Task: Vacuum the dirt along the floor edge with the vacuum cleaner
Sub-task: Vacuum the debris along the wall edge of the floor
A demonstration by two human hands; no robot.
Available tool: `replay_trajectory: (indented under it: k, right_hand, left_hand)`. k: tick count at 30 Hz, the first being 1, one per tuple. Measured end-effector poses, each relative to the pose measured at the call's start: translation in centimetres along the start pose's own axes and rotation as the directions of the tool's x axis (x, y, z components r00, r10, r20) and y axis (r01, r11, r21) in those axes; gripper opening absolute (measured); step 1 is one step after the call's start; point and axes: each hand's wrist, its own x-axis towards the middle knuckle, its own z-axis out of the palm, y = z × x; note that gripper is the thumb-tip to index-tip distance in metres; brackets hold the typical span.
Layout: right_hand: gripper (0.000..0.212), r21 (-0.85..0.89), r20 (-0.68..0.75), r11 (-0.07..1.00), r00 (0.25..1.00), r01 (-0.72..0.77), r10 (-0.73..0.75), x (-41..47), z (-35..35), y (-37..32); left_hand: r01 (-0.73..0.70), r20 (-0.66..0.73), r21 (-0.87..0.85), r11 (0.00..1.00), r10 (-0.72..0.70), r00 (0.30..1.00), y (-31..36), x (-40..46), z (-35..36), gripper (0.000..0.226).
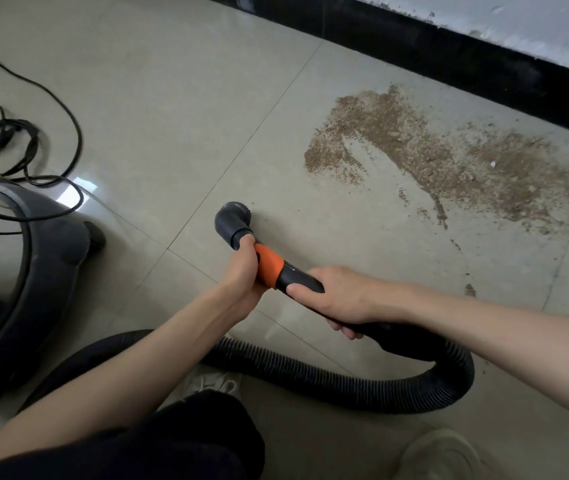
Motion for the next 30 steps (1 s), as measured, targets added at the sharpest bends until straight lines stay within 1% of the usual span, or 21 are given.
replay_trajectory:
  k: [2,4,9,13,17,21,24,30]
  right_hand:
    - [0.036,-0.015,0.009,1.000,1.000,-0.015,0.015,-0.3,0.5,0.2]
    - [0.037,-0.028,-0.017,0.999,1.000,-0.024,0.024,-0.7,0.9,0.4]
    - [0.040,-0.027,-0.121,0.998,0.991,-0.054,0.050,-1.6,1.3,1.0]
    - [0.041,-0.123,-0.207,0.987,0.975,-0.104,0.077,-2.3,1.5,1.8]
    - [0.039,-0.237,-0.248,0.959,0.964,-0.158,0.097,-2.8,1.4,2.1]
    - [0.040,-0.243,-0.299,0.951,0.947,-0.193,0.116,-2.4,1.4,1.7]
    - [0.042,-0.219,-0.289,0.957,0.949,-0.193,0.125,-1.8,1.2,1.1]
    - [0.043,-0.220,-0.141,0.967,0.985,-0.126,0.097,0.6,0.6,-1.2]
  left_hand:
    - [0.007,-0.011,0.016,1.000,-0.007,1.000,-0.7,-0.3,-0.1,0.029]
    - [-0.002,-0.004,0.032,0.999,0.002,1.000,-1.2,-0.3,0.1,0.030]
    - [-0.003,0.079,0.090,0.996,-0.004,0.997,-1.2,-0.2,1.5,0.034]
    - [0.023,0.124,0.141,0.990,-0.041,0.991,-1.9,-0.1,2.7,0.036]
    - [0.038,0.164,0.151,0.988,-0.063,0.984,-2.6,0.0,3.2,0.036]
    - [0.033,0.198,0.150,0.988,-0.062,0.978,-1.8,0.4,3.9,0.036]
    - [0.015,0.177,0.144,0.990,-0.041,0.983,-1.3,0.9,3.8,0.035]
    - [-0.009,0.043,0.089,0.996,0.005,0.999,-0.2,2.0,0.9,0.036]
